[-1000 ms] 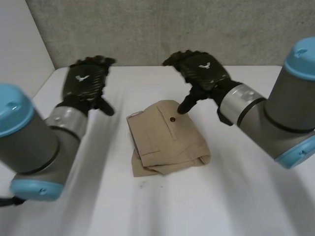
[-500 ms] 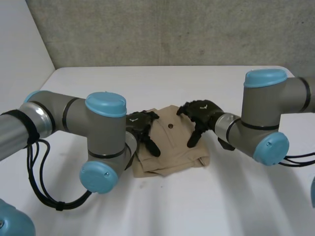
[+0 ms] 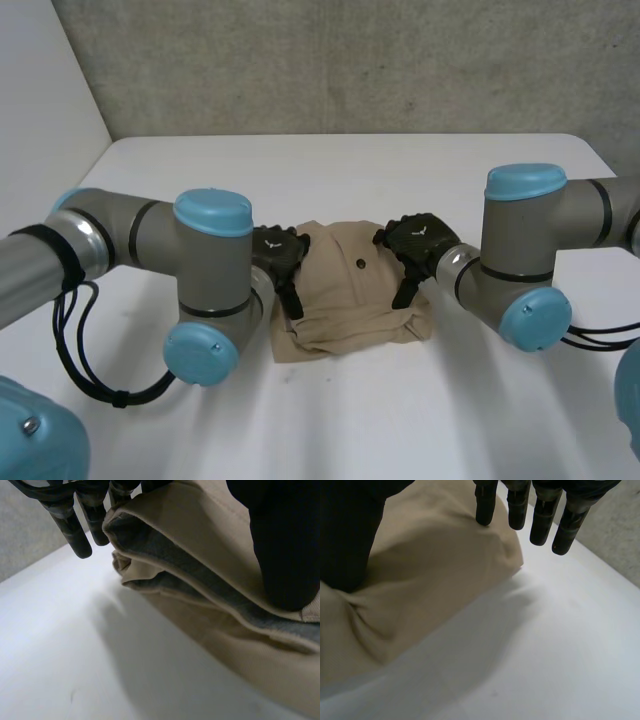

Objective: Fold the shorts.

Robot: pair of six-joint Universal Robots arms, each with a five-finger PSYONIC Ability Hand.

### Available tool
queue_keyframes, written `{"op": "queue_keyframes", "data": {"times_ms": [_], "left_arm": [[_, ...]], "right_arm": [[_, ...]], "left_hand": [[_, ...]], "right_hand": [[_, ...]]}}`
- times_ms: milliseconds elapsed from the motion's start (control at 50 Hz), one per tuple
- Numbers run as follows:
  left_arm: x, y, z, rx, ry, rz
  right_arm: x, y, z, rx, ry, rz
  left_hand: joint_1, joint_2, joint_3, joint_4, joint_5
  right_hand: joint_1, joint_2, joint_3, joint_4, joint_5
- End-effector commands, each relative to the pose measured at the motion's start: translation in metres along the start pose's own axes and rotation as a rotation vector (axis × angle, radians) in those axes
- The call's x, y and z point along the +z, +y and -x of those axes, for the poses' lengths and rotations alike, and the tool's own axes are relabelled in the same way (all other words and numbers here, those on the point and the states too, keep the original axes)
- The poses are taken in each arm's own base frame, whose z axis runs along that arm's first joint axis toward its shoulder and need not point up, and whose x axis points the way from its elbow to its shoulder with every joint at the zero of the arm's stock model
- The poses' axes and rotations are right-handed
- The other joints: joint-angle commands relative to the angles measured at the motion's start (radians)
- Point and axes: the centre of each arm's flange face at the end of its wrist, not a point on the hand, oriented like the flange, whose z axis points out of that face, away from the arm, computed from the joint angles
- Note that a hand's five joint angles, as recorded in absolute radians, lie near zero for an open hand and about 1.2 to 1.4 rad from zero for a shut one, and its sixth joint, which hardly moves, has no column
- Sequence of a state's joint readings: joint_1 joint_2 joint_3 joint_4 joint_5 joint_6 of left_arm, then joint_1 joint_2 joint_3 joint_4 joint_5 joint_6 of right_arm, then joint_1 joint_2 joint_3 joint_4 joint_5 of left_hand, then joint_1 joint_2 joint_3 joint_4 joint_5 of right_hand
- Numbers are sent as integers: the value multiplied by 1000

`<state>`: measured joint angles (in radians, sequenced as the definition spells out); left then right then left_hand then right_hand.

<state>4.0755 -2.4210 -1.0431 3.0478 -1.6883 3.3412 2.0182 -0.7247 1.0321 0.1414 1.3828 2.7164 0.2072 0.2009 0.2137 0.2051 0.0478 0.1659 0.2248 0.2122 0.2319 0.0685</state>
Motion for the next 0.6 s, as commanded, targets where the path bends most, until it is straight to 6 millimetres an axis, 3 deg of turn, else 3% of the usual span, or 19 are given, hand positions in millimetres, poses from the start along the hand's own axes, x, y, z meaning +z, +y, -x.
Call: {"op": "queue_keyframes", "data": {"times_ms": [20,100,120,220,280,360,500,600], "left_arm": [[-21,-41,12,-18,-16,-101],[-42,-76,28,-37,-52,-193],[-54,-91,41,-49,-82,-231],[-96,-134,94,-135,-209,-356],[-125,-151,126,-202,-296,-398],[-150,-160,146,-229,-336,-385],[-169,-163,150,-262,-213,-345],[-169,-162,152,-318,-158,-342]], "right_arm": [[-23,-40,-17,29,69,-111],[-55,-85,-41,88,184,-263],[-71,-102,-49,111,237,-325],[-118,-140,-80,180,425,-453],[-147,-147,-107,209,556,-451],[-169,-149,-120,221,604,-416],[-180,-152,-116,218,559,-381],[-181,-153,-113,215,514,-376]], "left_hand": [[3,10,-3,5,-12],[0,7,-6,3,-15],[0,7,-6,3,-15],[24,30,17,26,9],[82,89,76,84,67],[91,98,85,94,76],[91,98,85,94,76],[62,68,56,64,47]], "right_hand": [[9,-50,-38,-57,-68],[9,-50,-38,-57,-68],[9,-50,-38,-57,-68],[9,-50,-38,-57,-68],[9,-50,-38,-57,-68],[9,-50,-38,-57,-68],[9,-50,-38,-57,-68],[9,-50,-38,-57,-68]]}}
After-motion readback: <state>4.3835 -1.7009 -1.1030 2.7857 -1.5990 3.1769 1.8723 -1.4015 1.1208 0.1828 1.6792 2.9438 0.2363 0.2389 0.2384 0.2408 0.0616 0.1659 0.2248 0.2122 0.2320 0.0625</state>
